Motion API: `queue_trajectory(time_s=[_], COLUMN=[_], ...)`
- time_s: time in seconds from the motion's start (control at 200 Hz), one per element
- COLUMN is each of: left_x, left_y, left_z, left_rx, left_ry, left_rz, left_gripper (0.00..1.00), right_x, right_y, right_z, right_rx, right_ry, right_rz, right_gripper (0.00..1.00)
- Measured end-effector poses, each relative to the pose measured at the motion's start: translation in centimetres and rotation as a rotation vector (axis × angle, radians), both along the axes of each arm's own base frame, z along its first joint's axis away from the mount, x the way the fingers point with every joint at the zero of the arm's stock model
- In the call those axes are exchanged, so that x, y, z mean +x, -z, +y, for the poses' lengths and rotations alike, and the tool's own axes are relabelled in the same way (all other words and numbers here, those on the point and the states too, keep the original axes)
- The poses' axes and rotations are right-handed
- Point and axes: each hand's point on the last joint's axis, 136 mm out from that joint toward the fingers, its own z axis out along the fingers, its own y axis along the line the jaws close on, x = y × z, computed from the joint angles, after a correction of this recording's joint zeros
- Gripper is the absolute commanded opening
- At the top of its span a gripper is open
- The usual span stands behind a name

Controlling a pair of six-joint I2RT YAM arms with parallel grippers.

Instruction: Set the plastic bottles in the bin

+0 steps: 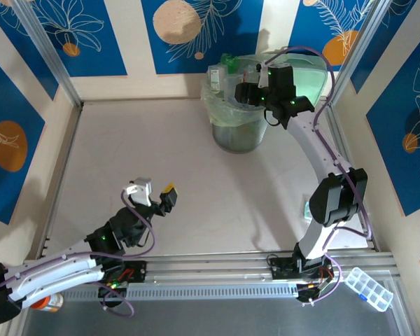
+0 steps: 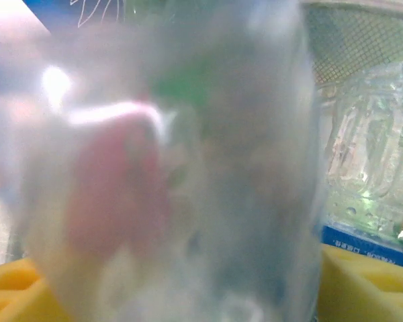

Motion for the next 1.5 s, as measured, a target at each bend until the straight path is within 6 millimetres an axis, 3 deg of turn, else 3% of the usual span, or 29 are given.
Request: queue_trajectory(time_s=[0.225, 0.395, 0.495, 0.565, 0.625, 0.73, 0.795, 1.126, 1.221, 1.286, 1.341, 1.501], left_x=[0.0, 0.1, 0.1, 0.1, 0.1, 0.1, 0.1, 0.1, 0.2, 0.2, 0.3, 0.5], left_y=[-0.4, -0.6, -0.4, -0.4, -0.3, -0.3, -0.3, -0.3, -0.3, -0.2, -0.1, 0.0], left_z=[0.0, -0.1, -0.2, -0.2, -0.2, -0.2, -0.2, -0.2, -0.3, -0.4, -0.5, -0.8], left_rx=[-0.011, -0.013, -0.009, -0.006, -0.005, -0.005, -0.005, -0.005, 0.0, 0.016, 0.02, 0.049], left_ry=[0.0, -0.001, 0.0, 0.0, -0.001, -0.001, -0.001, -0.001, -0.001, 0.001, 0.001, 0.003], left_rz=[-0.007, -0.011, -0.008, -0.006, -0.006, -0.006, -0.006, -0.006, -0.004, -0.005, -0.003, -0.002], left_gripper=[0.81, 0.81, 0.81, 0.82, 0.82, 0.82, 0.82, 0.82, 0.85, 0.95, 1.0, 0.99], right_x=[0.2, 0.3, 1.0, 1.8, 2.6, 3.6, 4.1, 4.1, 4.0, 3.7, 3.1, 0.2], right_y=[-2.6, -5.3, -6.2, -5.7, -4.2, -1.4, -1.2, -1.4, -1.5, -1.8, -2.0, -4.4], right_z=[-2.4, -3.7, -3.5, -2.9, -2.2, -1.1, -0.7, -1.0, -1.1, -1.4, -1.7, -1.8], right_rx=[0.003, 0.016, 0.01, -0.009, -0.031, -0.07, -0.084, -0.12, -0.133, -0.136, -0.146, -0.154], right_ry=[0.042, 0.072, 0.072, 0.071, 0.066, 0.062, 0.072, 0.111, 0.12, 0.129, 0.129, 0.109], right_rz=[-0.023, -0.053, -0.057, -0.044, -0.012, 0.031, 0.02, 0.011, 0.013, 0.014, 0.02, -0.008], right_gripper=[0.83, 0.64, 0.44, 0.32, 0.26, 0.21, 0.2, 0.23, 0.38, 0.57, 0.67, 0.75])
